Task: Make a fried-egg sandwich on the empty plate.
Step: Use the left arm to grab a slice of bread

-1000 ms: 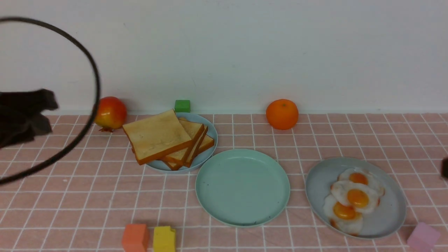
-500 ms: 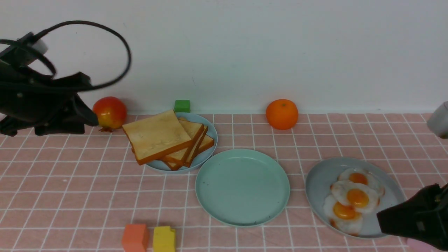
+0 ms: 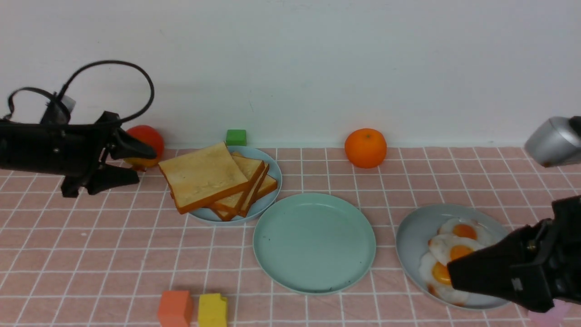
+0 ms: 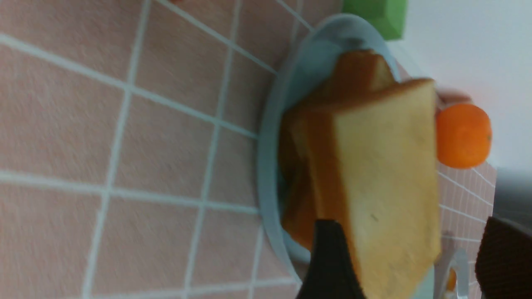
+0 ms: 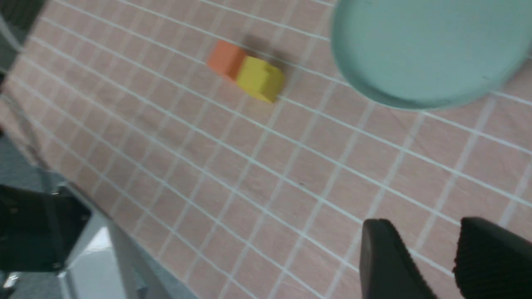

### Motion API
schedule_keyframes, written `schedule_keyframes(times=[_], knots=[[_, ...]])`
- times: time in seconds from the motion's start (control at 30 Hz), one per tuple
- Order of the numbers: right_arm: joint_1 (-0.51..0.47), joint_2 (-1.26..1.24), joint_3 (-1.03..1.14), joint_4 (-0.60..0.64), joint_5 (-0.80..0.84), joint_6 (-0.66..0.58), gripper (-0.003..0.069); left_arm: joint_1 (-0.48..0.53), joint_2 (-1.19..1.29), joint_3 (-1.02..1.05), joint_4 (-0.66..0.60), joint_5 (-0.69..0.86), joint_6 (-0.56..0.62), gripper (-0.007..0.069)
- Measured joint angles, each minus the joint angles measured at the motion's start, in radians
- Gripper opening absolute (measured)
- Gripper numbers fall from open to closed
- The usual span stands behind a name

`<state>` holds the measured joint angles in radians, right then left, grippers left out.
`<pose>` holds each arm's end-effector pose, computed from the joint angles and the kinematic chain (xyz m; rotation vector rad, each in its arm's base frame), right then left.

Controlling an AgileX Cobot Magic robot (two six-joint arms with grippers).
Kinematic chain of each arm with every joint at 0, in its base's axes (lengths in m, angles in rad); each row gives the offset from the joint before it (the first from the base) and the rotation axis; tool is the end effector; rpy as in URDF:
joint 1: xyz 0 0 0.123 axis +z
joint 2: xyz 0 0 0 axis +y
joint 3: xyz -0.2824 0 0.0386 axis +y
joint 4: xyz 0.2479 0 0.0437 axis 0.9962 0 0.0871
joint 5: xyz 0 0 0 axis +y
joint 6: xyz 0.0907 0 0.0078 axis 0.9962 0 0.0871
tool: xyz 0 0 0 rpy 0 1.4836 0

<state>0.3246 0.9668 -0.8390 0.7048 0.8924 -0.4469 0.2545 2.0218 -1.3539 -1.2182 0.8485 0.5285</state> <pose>0.1537 0.1002 0.3328 -0.5876 2.2978 0.8029 0.4195 0.0428 0.1884 -0.6390 2.3635 -1.0976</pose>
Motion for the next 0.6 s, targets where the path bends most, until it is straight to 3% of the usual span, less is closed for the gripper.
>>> schedule_keyframes(times=[0.23, 0.6], knots=[[0.0, 0.0, 0.0, 0.12, -0.006, -0.095, 0.0284, 0.0, 0.123, -0.09, -0.065, 0.005, 0.022, 0.0496], [0.0, 0.0, 0.0, 0.131, -0.056, -0.103, 0.0284, -0.001, 0.197, -0.112, -0.219, 0.052, 0.143, 0.0496]])
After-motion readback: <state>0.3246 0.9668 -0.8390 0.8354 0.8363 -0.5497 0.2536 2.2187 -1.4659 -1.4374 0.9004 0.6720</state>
